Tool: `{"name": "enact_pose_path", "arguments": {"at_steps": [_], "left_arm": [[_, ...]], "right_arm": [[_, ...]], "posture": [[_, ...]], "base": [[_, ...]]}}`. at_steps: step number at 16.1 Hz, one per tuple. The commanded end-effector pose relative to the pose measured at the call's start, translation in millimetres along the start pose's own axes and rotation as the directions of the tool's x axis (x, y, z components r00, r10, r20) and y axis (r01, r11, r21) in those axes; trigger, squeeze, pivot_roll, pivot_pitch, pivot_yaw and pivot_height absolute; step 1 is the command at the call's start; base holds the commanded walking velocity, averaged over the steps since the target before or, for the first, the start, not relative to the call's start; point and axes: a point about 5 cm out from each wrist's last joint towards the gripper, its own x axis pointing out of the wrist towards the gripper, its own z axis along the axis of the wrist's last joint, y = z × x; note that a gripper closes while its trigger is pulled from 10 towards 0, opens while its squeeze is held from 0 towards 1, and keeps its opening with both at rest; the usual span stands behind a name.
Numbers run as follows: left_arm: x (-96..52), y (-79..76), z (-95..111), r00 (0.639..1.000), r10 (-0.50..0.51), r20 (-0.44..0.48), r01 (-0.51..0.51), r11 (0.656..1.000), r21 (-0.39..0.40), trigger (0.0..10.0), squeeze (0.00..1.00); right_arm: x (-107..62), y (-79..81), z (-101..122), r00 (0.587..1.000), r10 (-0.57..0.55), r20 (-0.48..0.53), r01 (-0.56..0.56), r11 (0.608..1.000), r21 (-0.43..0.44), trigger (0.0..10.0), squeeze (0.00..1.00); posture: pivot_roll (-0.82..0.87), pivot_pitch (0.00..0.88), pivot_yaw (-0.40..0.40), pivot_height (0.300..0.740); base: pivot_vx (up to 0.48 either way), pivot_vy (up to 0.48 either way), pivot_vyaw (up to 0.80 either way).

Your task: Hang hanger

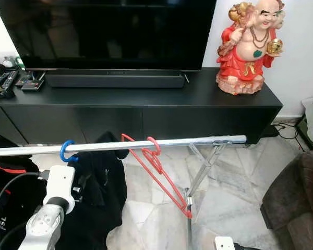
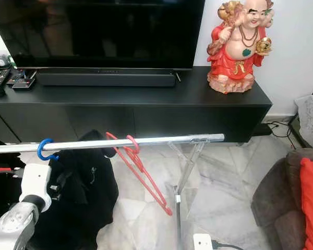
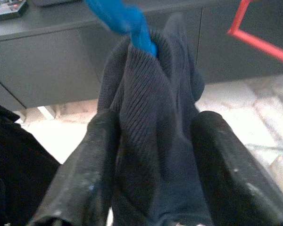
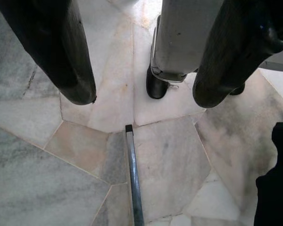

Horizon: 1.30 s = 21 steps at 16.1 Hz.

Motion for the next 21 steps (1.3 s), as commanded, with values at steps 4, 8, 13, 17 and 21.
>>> {"name": "enact_pose_path", "arguments": {"at_steps": [4,8,13,17,21], "left_arm": [[-31.1,12.5,17.2,0.989,0.077,0.129,-0.069,0.995,-0.069,10.0,1.0],[-37.0,9.6,16.0,0.987,0.092,0.136,-0.083,0.994,-0.067,10.0,0.0],[-33.5,0.9,16.0,0.99,0.077,0.119,-0.067,0.994,-0.09,10.0,0.0],[-35.1,2.2,14.9,0.99,0.084,0.112,-0.075,0.994,-0.085,10.0,0.0],[-33.9,0.4,15.6,0.99,0.079,0.113,-0.069,0.994,-0.088,10.0,0.0]], "right_arm": [[-1.1,-1.4,-7.5,1.0,-0.002,-0.025,0.002,1.0,0.0,10.0,0.0],[-1.0,-1.4,-6.8,1.0,0.001,-0.025,-0.001,1.0,-0.006,10.0,0.0],[-0.8,-1.0,-6.0,1.0,0.001,-0.023,-0.001,1.0,0.0,10.0,0.0],[-0.6,-0.9,-4.6,1.0,0.01,-0.022,-0.011,0.999,-0.037,10.0,0.0],[-0.7,-1.1,-5.2,1.0,0.004,-0.025,-0.005,1.0,-0.015,10.0,0.0]], "posture": [[-0.01,0.081,-0.004,0.74],[-0.01,0.08,-0.006,0.74],[-0.02,0.086,-0.005,0.74],[-0.01,0.093,-0.007,0.74],[-0.01,0.096,-0.007,0.74]], "base": [[0.0,0.0,0.0],[0.0,0.0,0.0],[0.0,0.127,0.0],[0.0,0.354,0.0],[0.0,0.356,0.0]]}}
